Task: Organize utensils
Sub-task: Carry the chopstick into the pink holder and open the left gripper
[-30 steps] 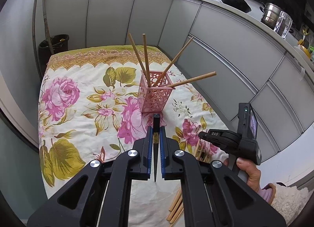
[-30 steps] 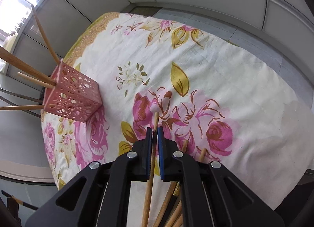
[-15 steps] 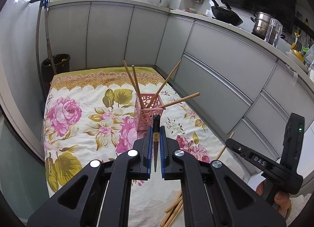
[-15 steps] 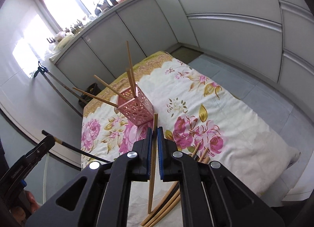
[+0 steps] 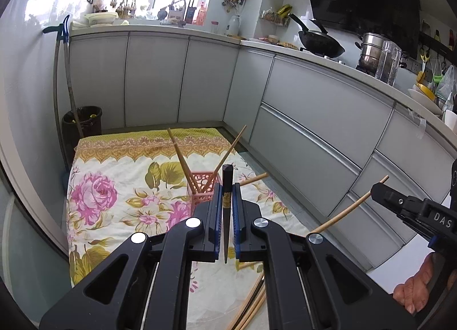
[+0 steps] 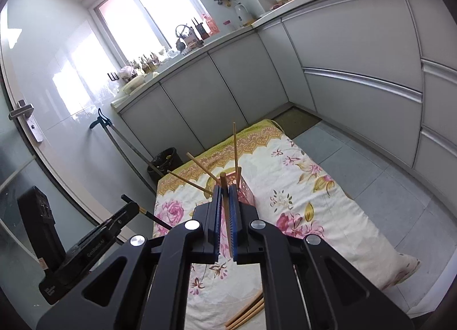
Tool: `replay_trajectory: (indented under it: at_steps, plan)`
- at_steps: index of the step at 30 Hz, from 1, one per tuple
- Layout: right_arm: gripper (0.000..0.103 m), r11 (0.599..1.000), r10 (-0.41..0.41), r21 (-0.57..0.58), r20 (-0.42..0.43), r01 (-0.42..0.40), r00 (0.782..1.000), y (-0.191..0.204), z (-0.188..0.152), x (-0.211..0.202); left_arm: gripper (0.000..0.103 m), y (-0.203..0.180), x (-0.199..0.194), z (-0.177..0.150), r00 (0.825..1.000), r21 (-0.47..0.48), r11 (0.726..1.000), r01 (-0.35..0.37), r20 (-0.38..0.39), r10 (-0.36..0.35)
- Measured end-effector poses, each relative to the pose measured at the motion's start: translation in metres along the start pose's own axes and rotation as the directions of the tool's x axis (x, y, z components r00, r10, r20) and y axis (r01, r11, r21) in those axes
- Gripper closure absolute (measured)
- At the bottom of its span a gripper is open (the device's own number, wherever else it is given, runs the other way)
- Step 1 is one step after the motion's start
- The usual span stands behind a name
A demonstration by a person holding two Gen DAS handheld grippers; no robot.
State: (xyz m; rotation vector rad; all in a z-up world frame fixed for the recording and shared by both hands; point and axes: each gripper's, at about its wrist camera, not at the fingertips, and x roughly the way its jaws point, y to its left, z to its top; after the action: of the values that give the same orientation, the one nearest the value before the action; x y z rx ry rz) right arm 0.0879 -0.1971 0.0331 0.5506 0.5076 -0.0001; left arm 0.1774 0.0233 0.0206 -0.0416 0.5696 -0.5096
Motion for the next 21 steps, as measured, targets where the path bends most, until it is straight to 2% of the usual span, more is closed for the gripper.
replay_trajectory:
  at_steps: [5,11,16,21]
  plan:
    - [0.098,1.000,0.027,-0.001,0.027,-0.027,0.999,0.003,0.028,-0.006,0.097,-0.009,0.015,0.035,0.997,0.009,0.999,-0.037,0.062,0.036]
    - [0.098,0.999,0.035,0.007,0.035,-0.035,0.999,-0.006,0.039,0.003,0.097,-0.014,0.060,0.068,0.988,0.024,0.992,-0.125,0.095,0.122]
    - [0.097,1.000,0.027,0.015,0.010,-0.027,1.000,-0.016,0.040,0.023,0.097,-0.001,0.112,0.075,0.981,0.015,0.982,-0.187,0.058,0.186]
    - [0.097,0.999,0.027,0.040,-0.007,-0.027,1.000,-0.024,0.044,0.044,0.097,0.023,0.158,0.060,0.977,-0.028,0.977,-0.211,-0.052,0.209]
